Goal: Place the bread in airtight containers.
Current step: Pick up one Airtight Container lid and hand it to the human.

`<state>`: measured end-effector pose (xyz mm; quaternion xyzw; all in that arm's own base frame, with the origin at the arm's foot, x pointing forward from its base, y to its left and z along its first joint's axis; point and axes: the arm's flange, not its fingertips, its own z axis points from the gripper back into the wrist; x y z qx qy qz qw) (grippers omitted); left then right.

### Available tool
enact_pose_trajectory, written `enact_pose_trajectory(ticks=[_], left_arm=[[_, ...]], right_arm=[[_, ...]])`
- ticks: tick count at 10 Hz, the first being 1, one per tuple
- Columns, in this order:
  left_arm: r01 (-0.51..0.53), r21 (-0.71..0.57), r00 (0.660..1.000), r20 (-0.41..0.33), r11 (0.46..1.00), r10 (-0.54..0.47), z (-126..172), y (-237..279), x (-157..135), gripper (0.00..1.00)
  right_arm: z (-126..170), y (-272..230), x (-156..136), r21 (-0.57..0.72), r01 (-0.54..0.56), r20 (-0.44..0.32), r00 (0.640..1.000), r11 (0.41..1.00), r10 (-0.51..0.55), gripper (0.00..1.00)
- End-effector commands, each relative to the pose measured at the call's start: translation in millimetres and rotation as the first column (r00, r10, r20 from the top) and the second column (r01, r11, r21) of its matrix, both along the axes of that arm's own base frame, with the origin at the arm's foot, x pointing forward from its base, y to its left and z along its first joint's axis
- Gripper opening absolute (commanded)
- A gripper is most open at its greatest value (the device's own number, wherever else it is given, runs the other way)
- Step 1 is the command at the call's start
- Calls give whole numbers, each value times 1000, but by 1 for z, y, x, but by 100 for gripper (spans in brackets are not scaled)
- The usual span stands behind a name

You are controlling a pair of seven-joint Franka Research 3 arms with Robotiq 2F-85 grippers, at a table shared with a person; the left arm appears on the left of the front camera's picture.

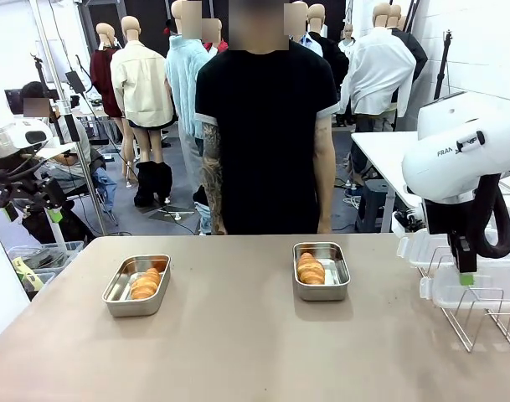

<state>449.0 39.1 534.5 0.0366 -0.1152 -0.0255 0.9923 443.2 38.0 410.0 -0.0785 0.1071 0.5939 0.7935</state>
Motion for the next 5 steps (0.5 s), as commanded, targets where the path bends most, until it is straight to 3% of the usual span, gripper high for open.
enact_pose_trajectory(ticks=[1,5], left_arm=[[-21,21,1000,7,1000,20,1,1,-1,100],[-21,21,1000,7,1000,20,1,1,-1,100]], right_arm=[[1,1,-1,-18,16,22,1000,1000,-15,0],[5,2,-3,-34,22,26,999,999,-21,0]])
